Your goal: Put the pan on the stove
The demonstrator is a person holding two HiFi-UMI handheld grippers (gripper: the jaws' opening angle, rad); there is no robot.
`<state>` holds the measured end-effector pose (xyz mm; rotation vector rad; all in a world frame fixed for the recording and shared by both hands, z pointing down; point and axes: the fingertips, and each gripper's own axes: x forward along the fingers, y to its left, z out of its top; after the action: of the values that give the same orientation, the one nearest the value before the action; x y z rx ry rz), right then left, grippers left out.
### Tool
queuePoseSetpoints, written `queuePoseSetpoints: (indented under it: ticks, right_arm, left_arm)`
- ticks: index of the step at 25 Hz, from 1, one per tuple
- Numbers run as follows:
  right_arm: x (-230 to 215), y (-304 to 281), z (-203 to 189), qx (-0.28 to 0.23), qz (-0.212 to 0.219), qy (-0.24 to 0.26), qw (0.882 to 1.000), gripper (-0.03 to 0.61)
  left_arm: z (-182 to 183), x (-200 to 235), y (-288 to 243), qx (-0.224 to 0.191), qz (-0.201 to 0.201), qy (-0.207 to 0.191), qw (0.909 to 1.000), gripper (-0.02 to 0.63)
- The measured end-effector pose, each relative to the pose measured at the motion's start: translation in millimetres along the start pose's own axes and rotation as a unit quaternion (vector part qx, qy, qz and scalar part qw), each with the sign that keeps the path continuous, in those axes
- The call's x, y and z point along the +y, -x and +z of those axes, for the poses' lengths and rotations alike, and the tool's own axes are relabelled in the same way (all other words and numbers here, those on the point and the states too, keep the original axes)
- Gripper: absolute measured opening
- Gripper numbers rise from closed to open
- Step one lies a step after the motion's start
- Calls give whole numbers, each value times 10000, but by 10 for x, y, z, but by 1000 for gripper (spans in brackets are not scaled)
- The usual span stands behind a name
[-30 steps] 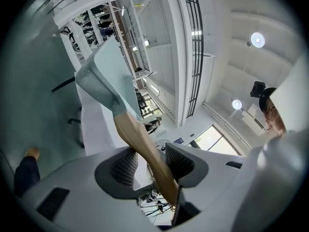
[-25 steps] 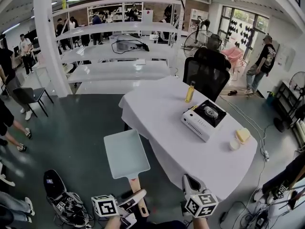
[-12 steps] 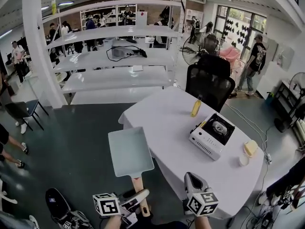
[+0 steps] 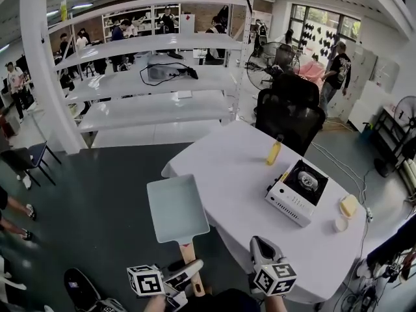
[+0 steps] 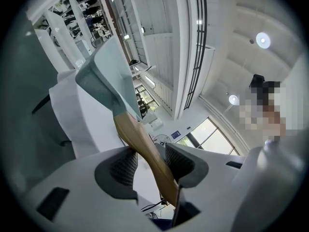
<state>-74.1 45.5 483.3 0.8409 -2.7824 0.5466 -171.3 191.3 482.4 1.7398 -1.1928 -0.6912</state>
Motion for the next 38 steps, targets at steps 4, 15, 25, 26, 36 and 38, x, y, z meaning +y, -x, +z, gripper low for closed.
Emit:
queuePoseSetpoints:
  ticks: [4, 15, 25, 26, 36, 38]
  right_arm:
    - [-40, -22, -35, 85, -87, 0, 9999, 0]
    - [-334, -80, -73, 214, -317, -147, 9992, 0]
    - [-927, -344, 217, 108, -485, -217, 9985, 0]
    - [-993, -380, 240, 109, -513, -236, 9983, 0]
    - [-1582, -754, 504, 106, -688, -419, 9967, 0]
    - [-1734, -785, 525, 100, -791, -490, 9956, 0]
  left_arm:
    - [-22, 108, 5, 46, 49, 183, 9998, 184]
    - [18, 244, -252, 204, 89, 386, 9990, 186]
    - [268, 296, -937, 348, -31, 252, 9991, 186]
    - [299, 321, -1012, 368, -32, 247, 9990, 186]
    - [694, 415, -1955, 686, -235, 183, 9972, 186]
    - [762, 407, -2165, 850, -300, 75, 9959, 186]
